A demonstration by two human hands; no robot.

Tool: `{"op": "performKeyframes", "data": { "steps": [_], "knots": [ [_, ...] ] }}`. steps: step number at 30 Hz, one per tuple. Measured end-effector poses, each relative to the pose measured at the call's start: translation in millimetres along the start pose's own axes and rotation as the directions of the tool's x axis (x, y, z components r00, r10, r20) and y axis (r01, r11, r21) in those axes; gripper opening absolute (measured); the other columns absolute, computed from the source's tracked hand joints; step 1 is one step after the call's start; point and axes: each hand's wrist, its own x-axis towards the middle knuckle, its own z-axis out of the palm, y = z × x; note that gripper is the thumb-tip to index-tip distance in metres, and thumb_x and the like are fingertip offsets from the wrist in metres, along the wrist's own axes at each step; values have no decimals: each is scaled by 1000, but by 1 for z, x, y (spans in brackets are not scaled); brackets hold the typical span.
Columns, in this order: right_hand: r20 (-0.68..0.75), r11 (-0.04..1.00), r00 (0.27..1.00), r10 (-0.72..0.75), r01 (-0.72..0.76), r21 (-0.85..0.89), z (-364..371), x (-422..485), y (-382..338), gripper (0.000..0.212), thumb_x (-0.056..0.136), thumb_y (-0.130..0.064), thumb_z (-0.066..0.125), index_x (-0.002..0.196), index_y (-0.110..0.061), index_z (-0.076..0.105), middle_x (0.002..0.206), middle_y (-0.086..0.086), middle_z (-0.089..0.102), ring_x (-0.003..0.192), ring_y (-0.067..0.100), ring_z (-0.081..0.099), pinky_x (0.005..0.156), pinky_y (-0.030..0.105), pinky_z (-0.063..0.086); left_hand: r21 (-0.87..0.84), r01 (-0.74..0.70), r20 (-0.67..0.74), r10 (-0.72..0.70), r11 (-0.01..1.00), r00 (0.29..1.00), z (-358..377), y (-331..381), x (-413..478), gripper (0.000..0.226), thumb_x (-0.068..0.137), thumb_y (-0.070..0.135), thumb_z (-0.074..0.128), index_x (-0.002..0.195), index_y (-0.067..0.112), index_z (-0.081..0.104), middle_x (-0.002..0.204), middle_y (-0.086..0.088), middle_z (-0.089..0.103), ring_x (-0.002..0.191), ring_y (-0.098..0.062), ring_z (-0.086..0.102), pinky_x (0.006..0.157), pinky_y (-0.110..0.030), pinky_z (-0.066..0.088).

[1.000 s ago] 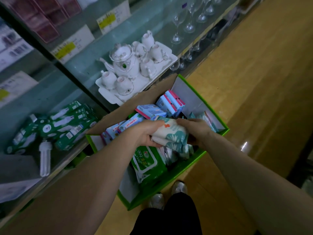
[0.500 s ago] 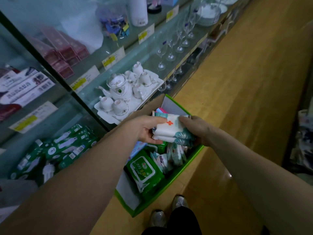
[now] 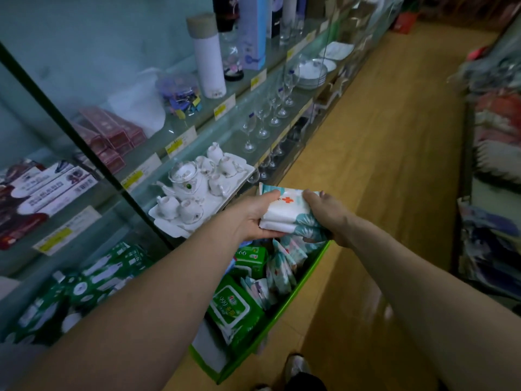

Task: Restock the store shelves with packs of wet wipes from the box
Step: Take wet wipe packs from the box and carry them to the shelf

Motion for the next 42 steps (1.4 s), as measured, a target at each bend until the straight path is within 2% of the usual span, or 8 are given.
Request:
{"op": "performKeyframes", "data": {
  "steps": [4, 8, 23, 27, 30, 35, 39, 42],
  "knots": [
    [-96, 997, 993, -76, 73, -28, -38, -19, -14, 49, 98, -40, 43, 135, -8, 38, 95, 13, 58, 56, 20, 57, 35, 22, 43, 114, -46, 62, 39, 992, 997, 25, 14, -15, 22, 97, 34, 54, 93, 12, 55, 85, -10, 62, 72, -23, 61, 71, -45, 56],
    [-230, 994, 967, -109, 110, -6, -91, -48, -23, 43, 99, -38, 42, 132, -11, 39, 86, 9, 59, 54, 17, 56, 35, 19, 42, 319, -130, 159, 83, 939, 984, 54, 39, -38, 12, 95, 19, 57, 90, 9, 55, 82, -11, 59, 70, -21, 59, 51, -30, 56],
    [-640, 974, 751, -163, 228, 19, -270, -187, -11, 44, 99, -32, 44, 124, 4, 49, 79, 3, 51, 56, 10, 48, 27, 10, 30, 559, -278, 484, -35, 781, 874, 250, 46, -138, 30, 95, 39, 53, 89, 10, 57, 80, -9, 54, 67, -15, 49, 60, -23, 46],
    [-686, 975, 716, -126, 216, 46, -317, -227, 10, 46, 97, -39, 45, 122, 0, 50, 89, 8, 58, 65, 19, 58, 38, 19, 44, 545, -306, 571, -79, 781, 817, 300, 20, -165, 27, 91, 37, 60, 93, 10, 57, 80, -8, 54, 65, -13, 47, 56, -21, 45],
    [-728, 977, 678, -96, 206, 63, -348, -258, 29, 54, 92, -46, 47, 124, -2, 48, 104, 15, 63, 85, 30, 65, 59, 36, 53, 562, -389, 588, -22, 730, 809, 338, -3, -186, 20, 95, 27, 57, 94, 7, 55, 82, -13, 55, 65, -17, 51, 53, -23, 49],
    [-768, 975, 638, -54, 199, 97, -393, -302, 56, 51, 97, -43, 45, 128, -2, 43, 107, 19, 63, 68, 24, 61, 39, 24, 43, 600, -534, 597, 112, 595, 795, 397, -33, -215, 26, 94, 10, 46, 117, 0, 50, 79, -15, 58, 62, -21, 57, 48, -25, 47],
    [-824, 980, 566, -24, 176, 92, -421, -334, 72, 48, 99, -40, 39, 128, -2, 42, 108, 20, 59, 68, 25, 58, 38, 24, 42, 608, -613, 605, 205, 504, 769, 439, -55, -234, 26, 90, 6, 55, 114, -3, 56, 81, -14, 62, 58, -17, 59, 42, -20, 49],
    [-862, 985, 506, -11, 155, 78, -439, -352, 84, 38, 102, -30, 31, 124, -2, 43, 108, 20, 55, 85, 35, 62, 46, 32, 47, 595, -634, 612, 233, 495, 756, 468, -69, -249, 21, 88, 6, 58, 108, 0, 55, 83, -14, 62, 62, -19, 62, 57, -29, 57]
  ]
}}
